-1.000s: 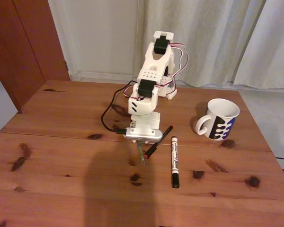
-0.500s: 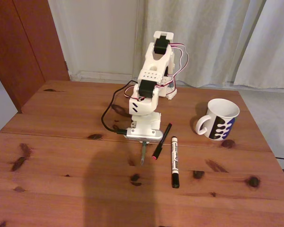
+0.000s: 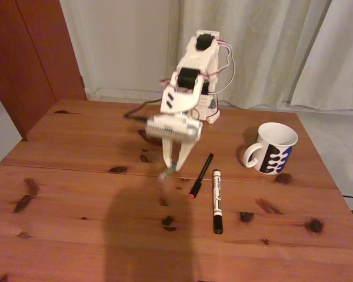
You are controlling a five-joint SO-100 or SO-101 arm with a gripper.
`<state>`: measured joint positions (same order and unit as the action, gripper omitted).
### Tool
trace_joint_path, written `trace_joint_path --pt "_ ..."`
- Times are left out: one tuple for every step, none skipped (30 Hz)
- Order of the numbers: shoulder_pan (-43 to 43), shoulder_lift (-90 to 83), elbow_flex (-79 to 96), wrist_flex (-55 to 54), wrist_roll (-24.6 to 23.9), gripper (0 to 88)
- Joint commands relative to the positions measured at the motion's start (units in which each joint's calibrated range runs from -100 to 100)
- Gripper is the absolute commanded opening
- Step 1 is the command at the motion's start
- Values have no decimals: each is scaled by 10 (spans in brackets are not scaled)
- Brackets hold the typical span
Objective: Clean up the desk and place the pens and markers into the cup
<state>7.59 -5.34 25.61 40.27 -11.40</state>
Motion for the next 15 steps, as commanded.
trace_joint_path --pt "0 -130 88 -111 -33 5" --pt "-1 -157 122 -140 -42 5" --pt "-2 -183 155 -170 -50 5" --pt "-2 -210 188 -200 -57 5" --pt "-8 -237 220 -226 -62 5" --pt "-21 -266 250 -250 -66 5" --pt "-35 -295 277 -271 -68 5" --pt "-48 -324 302 -287 -70 5" --pt "-60 -351 325 -299 -70 5" --pt "-74 -376 343 -307 -70 5" --pt "-89 -400 358 -313 -70 5" --pt "-104 -422 370 -316 -70 5" --pt "-120 -443 378 -317 -70 5" --pt "-133 -463 386 -317 -70 5" --pt "-148 -482 392 -317 -70 5"
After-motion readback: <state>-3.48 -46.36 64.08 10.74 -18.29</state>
